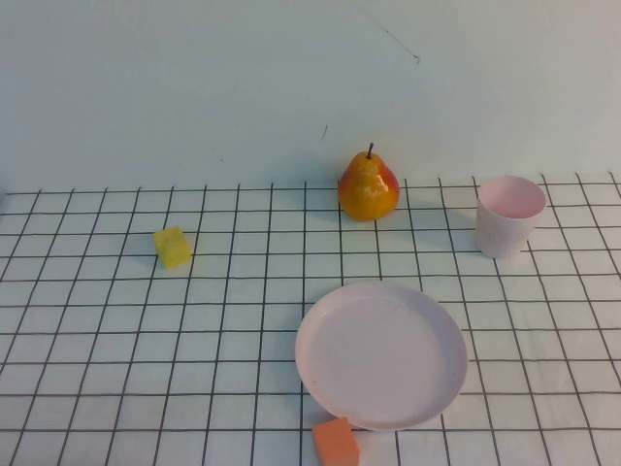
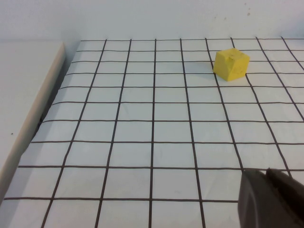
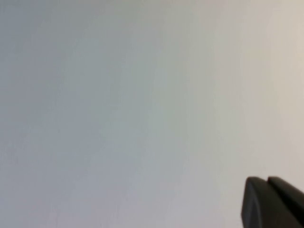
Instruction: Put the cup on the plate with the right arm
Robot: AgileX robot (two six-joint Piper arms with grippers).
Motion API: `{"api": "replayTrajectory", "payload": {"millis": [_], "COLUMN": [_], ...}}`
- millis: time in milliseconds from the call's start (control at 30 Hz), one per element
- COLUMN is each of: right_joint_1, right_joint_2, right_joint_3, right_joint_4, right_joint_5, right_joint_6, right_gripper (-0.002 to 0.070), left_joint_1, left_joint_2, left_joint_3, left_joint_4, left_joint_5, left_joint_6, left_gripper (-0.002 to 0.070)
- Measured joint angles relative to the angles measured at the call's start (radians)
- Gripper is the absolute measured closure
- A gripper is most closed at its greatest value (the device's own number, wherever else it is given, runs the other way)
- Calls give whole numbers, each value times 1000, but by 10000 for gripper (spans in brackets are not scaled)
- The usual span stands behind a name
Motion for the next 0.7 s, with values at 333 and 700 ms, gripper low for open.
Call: {"api": "replayTrajectory", "payload": {"millis": [333, 700], "right_joint_1": [0, 0], "right_joint_2": [7, 568], "right_joint_3": [-187, -745], "right_joint_4": [33, 77], "right_joint_5": [414, 1098], "right_joint_6": [-26, -201], "right_gripper": [678, 678], "left_joint_1": [0, 0], "left_joint_2": [0, 0], "left_joint_3": [0, 0], "left_joint_4": [0, 0], "left_joint_5": [0, 0], "left_joint_6": [0, 0], "left_gripper": [678, 678]}}
